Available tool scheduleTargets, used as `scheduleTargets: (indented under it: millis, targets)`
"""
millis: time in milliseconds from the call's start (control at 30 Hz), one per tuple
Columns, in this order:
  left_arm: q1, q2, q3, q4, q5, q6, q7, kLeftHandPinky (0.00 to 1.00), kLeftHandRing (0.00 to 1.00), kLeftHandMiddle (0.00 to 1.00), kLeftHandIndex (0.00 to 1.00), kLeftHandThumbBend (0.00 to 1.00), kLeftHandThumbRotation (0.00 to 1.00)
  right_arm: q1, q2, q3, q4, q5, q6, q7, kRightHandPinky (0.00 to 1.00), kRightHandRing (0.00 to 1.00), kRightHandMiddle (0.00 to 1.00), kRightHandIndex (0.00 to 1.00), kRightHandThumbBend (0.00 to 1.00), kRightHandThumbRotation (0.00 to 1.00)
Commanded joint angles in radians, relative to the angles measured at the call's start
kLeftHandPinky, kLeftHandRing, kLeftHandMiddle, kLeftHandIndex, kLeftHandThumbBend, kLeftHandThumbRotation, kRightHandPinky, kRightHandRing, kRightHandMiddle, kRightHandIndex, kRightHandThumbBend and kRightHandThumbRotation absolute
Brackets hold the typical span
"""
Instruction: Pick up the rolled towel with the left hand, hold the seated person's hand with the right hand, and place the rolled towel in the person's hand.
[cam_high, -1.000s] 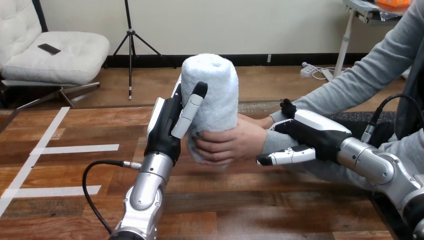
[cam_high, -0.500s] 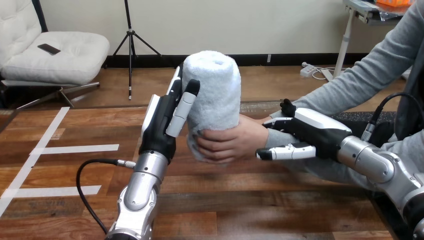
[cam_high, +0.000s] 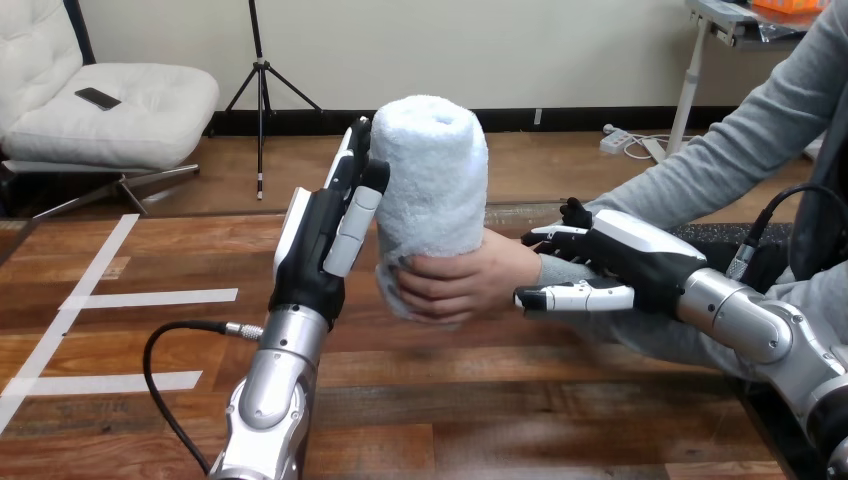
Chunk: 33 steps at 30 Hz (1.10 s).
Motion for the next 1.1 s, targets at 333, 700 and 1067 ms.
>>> scheduleTargets:
  millis: [333, 700, 1067]
  targets:
    - [0.045, 0.016, 0.008, -0.157, -0.033, -0.021, -0.005, 1.00, 1.00, 1.00, 0.98, 1.00, 0.99, -0.035, 0.023, -0.090, -0.014, 0.118, 0.016, 0.039, 0.82, 0.93, 0.95, 0.96, 1.00, 0.99]
    - [0.135, 0.013, 0.002, -0.303, -0.050, 0.001, -0.009, 1.00, 1.00, 0.99, 0.97, 1.00, 1.00, 0.013, 0.048, -0.163, -0.042, 0.233, -0.029, 0.066, 0.86, 0.95, 0.97, 0.98, 1.00, 1.00]
    - [0.242, 0.004, -0.002, -0.470, -0.091, 0.037, -0.034, 1.00, 0.99, 0.99, 0.97, 1.00, 0.99, 0.085, 0.093, -0.249, -0.101, 0.367, -0.098, 0.090, 0.92, 0.97, 0.98, 0.99, 1.00, 1.00]
